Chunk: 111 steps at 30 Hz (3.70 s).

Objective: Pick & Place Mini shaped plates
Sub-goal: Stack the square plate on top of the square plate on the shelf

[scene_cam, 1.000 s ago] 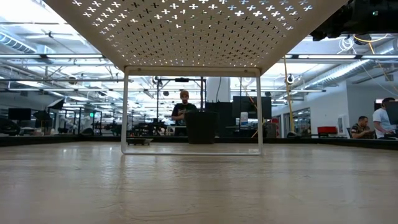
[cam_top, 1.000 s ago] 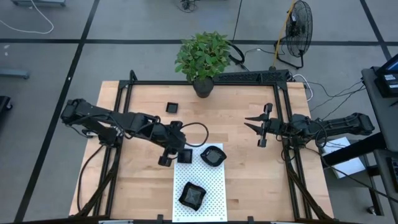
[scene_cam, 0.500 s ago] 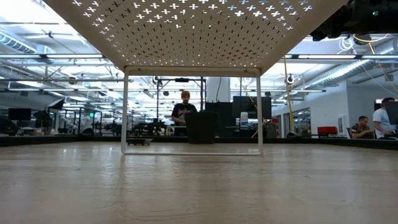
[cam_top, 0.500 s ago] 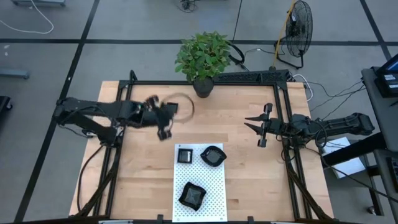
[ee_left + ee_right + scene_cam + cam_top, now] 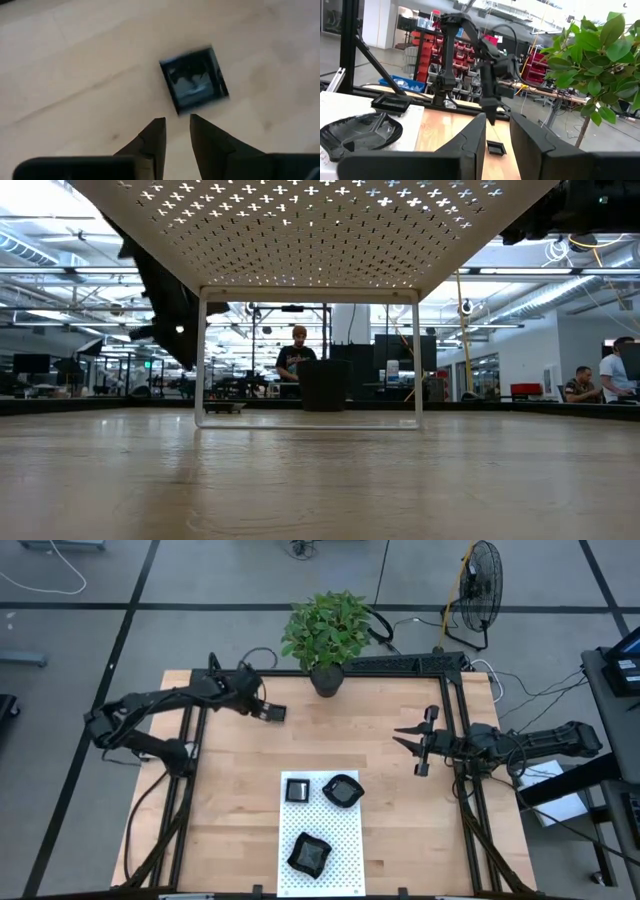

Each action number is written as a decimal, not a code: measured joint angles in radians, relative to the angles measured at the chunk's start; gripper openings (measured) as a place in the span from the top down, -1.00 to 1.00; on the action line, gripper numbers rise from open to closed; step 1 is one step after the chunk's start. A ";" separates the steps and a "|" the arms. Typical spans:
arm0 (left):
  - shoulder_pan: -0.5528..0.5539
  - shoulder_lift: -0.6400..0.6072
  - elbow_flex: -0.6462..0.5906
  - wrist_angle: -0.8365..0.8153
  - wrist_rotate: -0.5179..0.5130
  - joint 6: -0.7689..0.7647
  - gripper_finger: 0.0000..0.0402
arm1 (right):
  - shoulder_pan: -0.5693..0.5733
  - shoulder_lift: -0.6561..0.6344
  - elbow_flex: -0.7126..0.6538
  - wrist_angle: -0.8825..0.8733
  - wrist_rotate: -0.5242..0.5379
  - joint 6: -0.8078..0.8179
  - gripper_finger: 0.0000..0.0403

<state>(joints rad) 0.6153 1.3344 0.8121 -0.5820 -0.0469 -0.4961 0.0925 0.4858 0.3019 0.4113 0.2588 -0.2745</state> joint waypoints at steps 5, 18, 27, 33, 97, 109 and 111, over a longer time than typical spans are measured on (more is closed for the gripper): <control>0.094 0.015 -0.051 0.170 0.099 -0.011 0.34 | 0.000 0.000 0.000 0.019 0.001 0.001 0.63; 0.121 0.190 -0.053 0.232 0.129 -0.012 -0.10 | 0.000 0.000 0.000 0.026 0.001 0.001 0.63; 0.095 0.282 -0.051 0.301 0.143 -0.037 0.05 | 0.000 0.000 0.000 0.026 0.001 0.001 0.63; 0.101 0.273 -0.051 0.299 0.098 -0.065 0.27 | 0.000 0.000 0.000 0.025 0.001 0.005 0.63; -0.675 0.101 0.409 -0.046 0.316 0.589 0.97 | 0.000 0.000 0.001 0.026 0.001 0.000 0.63; -0.693 0.093 0.409 -0.044 0.359 0.513 0.91 | 0.000 0.000 0.001 0.026 0.000 0.000 0.63; -0.704 0.092 0.409 -0.055 0.360 0.520 0.91 | 0.000 0.000 0.001 0.026 -0.001 0.001 0.63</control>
<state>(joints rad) -0.0886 1.4265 1.2213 -0.6366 0.3130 0.0240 0.0925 0.4858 0.3027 0.4370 0.2581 -0.2737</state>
